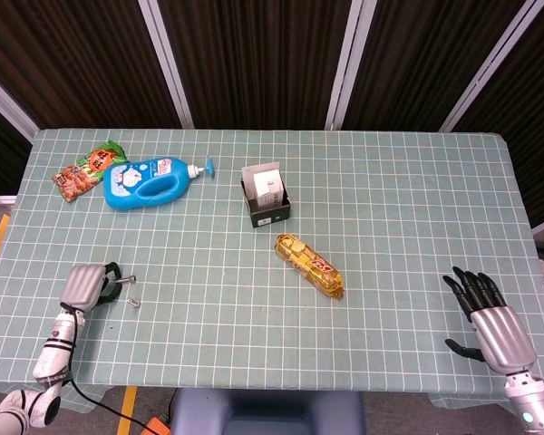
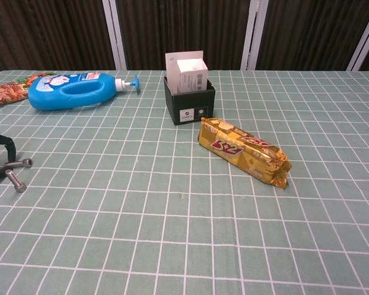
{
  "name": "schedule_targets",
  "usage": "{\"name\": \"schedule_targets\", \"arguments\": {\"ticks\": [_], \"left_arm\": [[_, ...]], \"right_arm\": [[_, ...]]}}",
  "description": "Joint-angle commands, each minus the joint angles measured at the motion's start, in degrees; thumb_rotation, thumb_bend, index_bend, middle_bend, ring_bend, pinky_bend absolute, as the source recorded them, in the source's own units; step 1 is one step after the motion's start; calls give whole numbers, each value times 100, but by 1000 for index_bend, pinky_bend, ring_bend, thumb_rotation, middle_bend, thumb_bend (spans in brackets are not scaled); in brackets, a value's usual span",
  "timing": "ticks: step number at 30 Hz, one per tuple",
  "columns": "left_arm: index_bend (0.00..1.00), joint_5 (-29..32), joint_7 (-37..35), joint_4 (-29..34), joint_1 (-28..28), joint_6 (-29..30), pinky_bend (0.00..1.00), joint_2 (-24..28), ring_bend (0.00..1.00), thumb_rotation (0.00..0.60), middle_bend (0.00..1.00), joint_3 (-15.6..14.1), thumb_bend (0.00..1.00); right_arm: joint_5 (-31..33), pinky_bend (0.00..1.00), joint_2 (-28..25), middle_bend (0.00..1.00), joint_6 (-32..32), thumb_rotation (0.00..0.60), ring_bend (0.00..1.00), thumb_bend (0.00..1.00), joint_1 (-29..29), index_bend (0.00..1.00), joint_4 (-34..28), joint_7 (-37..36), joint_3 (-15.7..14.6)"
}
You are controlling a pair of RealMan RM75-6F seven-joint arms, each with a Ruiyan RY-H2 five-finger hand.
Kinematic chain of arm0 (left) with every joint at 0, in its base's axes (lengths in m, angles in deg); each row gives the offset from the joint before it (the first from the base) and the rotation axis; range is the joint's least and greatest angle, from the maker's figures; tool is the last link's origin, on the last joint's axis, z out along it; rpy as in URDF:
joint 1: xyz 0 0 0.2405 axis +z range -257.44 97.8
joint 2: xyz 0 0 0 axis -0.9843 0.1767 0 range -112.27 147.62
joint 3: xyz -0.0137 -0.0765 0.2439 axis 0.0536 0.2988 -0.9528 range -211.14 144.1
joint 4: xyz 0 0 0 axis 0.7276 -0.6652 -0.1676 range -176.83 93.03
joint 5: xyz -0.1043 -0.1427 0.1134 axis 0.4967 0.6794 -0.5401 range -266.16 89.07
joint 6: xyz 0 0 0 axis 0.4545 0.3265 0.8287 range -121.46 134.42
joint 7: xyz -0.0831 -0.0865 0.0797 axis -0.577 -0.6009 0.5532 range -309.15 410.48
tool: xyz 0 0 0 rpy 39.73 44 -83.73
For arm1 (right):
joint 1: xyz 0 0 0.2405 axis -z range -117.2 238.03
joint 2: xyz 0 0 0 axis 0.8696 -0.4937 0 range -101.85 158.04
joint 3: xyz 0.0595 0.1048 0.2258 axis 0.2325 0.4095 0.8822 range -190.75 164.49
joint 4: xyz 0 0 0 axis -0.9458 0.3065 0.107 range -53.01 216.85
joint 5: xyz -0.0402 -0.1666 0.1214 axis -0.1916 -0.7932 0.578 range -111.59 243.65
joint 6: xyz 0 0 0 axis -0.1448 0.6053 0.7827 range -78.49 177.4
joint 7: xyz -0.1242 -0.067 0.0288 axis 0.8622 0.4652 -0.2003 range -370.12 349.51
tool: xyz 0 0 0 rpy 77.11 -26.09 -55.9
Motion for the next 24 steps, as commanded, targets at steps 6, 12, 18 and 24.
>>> {"name": "schedule_targets", "arguments": {"ticks": [6,12,18,24], "left_arm": [[578,-35,64,138,27,191,1000,61,1000,600,1000,11,414],[576,-82,189,443,47,380,1000,190,1000,600,1000,21,414],[572,-128,496,799,44,513,1000,347,1000,600,1000,19,413],[570,-127,1453,1052,52,537,1000,533,1000,600,1000,-40,414]], "right_arm": [[3,0,4,0,-14,600,0,149,-3,0,5,11,-3],[4,0,-1,0,-12,600,0,149,-2,0,4,8,-2],[1,0,-9,0,-12,600,0,149,-1,0,1,-2,-6],[-3,0,-12,0,-17,600,0,149,-3,0,4,-8,-9]]}}
